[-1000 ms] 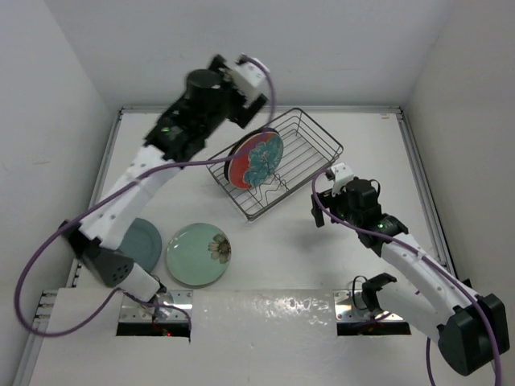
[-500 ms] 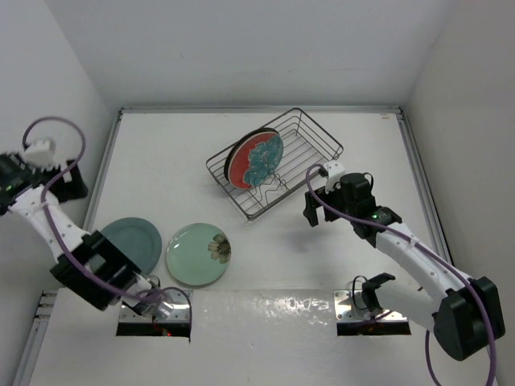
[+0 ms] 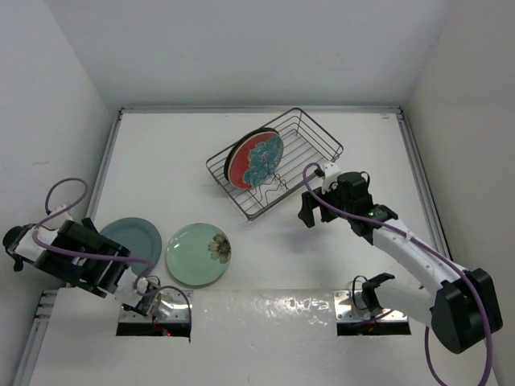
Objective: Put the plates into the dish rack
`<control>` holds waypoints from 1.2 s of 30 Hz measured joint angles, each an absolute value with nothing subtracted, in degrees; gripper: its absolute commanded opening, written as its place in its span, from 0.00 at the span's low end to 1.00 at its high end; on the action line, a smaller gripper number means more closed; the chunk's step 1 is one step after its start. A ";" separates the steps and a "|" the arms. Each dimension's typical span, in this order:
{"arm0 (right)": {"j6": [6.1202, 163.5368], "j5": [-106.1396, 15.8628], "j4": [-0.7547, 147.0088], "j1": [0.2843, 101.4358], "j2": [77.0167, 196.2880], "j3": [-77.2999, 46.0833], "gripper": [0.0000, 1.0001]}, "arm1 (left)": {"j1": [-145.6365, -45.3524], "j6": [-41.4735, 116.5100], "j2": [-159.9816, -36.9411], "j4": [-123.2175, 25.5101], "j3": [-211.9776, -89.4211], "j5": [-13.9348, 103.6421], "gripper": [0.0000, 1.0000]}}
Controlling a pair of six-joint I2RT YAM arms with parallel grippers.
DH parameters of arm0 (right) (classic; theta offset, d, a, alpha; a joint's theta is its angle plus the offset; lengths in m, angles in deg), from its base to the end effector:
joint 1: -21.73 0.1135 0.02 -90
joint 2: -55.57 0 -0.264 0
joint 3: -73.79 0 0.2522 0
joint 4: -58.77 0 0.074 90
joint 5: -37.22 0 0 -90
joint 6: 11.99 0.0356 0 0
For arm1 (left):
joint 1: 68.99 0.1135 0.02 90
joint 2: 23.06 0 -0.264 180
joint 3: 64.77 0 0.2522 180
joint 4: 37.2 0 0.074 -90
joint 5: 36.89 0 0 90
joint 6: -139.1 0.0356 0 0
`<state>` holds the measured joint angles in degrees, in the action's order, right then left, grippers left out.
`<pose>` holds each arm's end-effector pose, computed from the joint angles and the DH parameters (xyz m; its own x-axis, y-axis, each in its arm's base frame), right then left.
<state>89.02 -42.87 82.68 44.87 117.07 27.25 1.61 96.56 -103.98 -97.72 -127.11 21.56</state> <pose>0.2023 0.0931 0.2120 -0.6639 -0.0791 -0.7436 -0.3907 0.8846 0.2547 0.0963 0.2175 0.1914 -0.7886 -0.3489 -0.5064 -0.2809 0.9369 -0.2081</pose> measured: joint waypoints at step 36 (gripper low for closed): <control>88.60 -42.65 82.03 44.87 113.39 27.38 0.99 | 9.11 102.02 -129.07 -103.34 -132.18 6.99 0.00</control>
